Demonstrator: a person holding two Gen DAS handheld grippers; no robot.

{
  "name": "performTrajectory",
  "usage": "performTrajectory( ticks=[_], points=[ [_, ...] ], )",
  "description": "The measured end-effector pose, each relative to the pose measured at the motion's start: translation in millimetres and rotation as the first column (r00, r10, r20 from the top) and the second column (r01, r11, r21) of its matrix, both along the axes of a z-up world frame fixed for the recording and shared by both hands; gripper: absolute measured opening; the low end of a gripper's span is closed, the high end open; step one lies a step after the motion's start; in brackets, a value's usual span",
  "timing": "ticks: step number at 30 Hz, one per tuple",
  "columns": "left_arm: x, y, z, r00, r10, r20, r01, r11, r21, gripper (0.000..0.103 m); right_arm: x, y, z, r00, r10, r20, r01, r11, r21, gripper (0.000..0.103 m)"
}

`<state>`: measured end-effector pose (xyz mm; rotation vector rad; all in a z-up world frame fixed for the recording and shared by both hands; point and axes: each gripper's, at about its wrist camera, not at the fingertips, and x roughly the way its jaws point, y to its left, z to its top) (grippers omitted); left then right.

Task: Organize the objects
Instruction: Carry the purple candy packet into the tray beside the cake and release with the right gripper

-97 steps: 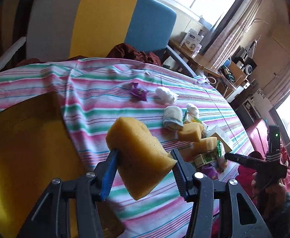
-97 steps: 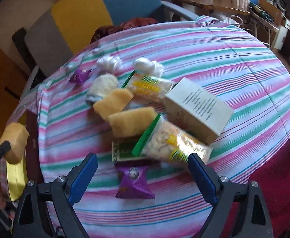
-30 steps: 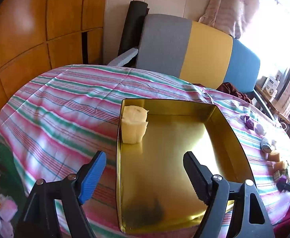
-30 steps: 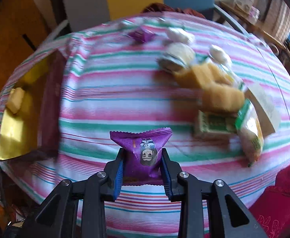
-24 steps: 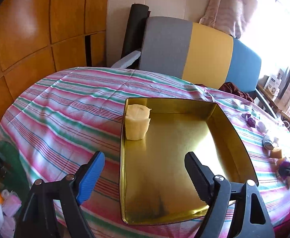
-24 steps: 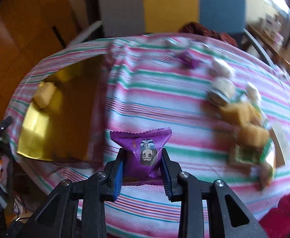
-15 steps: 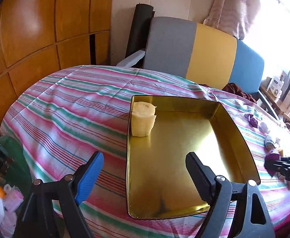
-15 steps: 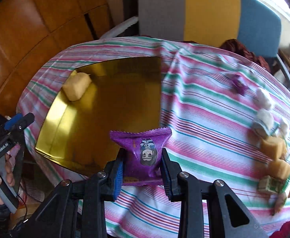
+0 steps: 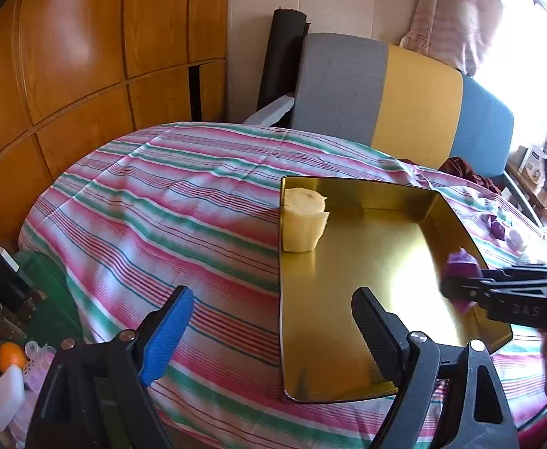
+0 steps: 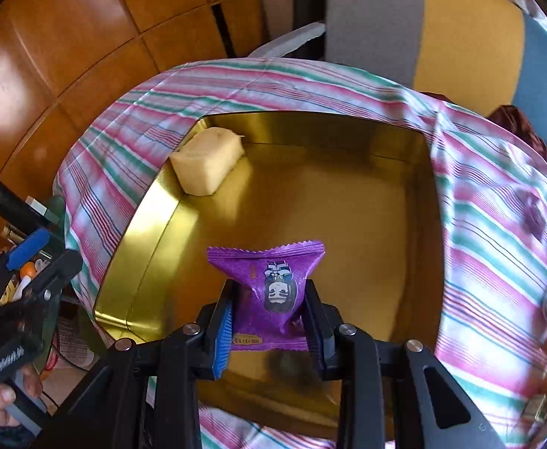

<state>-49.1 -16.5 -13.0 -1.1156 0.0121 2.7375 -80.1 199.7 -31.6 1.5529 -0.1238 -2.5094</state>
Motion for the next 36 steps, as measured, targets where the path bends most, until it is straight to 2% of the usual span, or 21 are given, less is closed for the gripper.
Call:
performTrajectory(
  ticks=[10,24,29,33,36],
  points=[
    [-0.7,-17.6,0.1,1.000,0.030,0.001,-0.030,1.000,0.003,0.087,-43.5,-38.5,-16.7,0.998,0.047,0.029,-0.048,0.998,0.042,0.033],
    [-9.6,-40.7,-12.6,0.995,0.083,0.049,-0.085,0.996,0.037,0.087,-91.6,-74.5,-37.8,0.995,0.064,0.075,-0.071,0.992,0.103,0.033],
    [-10.7,-45.4,-13.3,0.994,0.093,0.054,-0.095,0.994,0.050,0.087,-102.8,-85.4,-44.9,0.992,0.083,0.094,-0.091,0.992,0.087,0.033],
    [-12.0,-46.7,-13.4,0.994,0.093,0.058,-0.096,0.994,0.053,0.087,-106.2,-91.5,-47.5,0.989,0.108,0.100,-0.113,0.993,0.041,0.033],
    [-12.3,-46.1,-13.6,0.994,0.094,0.059,-0.097,0.994,0.052,0.089,-106.3,-91.7,-44.9,0.988,0.124,0.089,-0.126,0.992,0.024,0.037]
  ],
)
